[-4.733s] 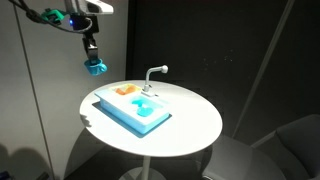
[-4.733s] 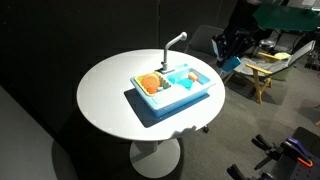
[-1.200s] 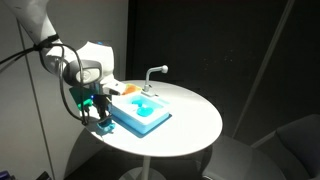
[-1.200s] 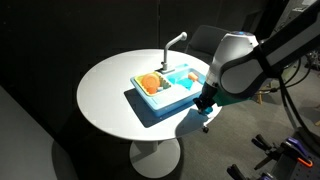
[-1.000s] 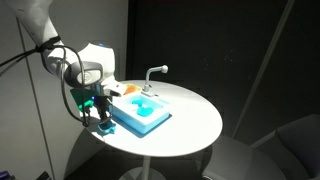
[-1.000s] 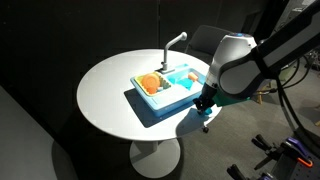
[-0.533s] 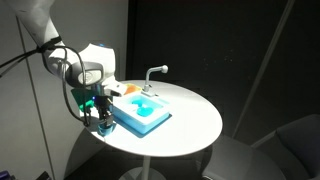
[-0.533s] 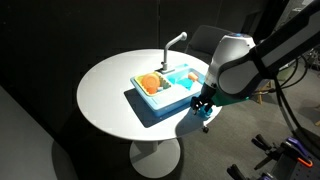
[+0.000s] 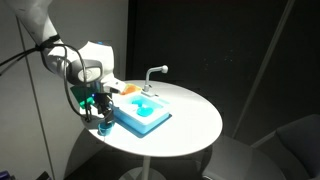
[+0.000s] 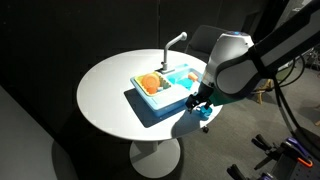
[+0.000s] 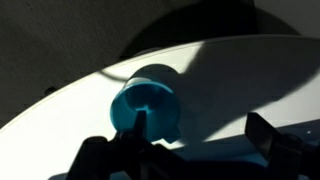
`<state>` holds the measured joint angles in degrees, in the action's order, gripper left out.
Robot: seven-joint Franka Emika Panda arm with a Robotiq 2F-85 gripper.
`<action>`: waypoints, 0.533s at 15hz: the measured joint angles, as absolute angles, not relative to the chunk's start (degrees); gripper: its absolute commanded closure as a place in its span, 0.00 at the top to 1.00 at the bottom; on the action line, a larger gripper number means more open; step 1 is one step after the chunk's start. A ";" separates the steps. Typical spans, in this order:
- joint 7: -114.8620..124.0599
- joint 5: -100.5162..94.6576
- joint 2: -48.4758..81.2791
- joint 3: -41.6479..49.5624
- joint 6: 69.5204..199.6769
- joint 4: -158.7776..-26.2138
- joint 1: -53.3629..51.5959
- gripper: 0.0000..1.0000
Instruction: Pick up the blue mug from the dish rack and put it on the table
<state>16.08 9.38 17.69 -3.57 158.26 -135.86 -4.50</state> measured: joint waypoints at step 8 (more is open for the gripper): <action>16.49 9.04 15.76 -3.48 157.51 -134.82 -6.56 1.00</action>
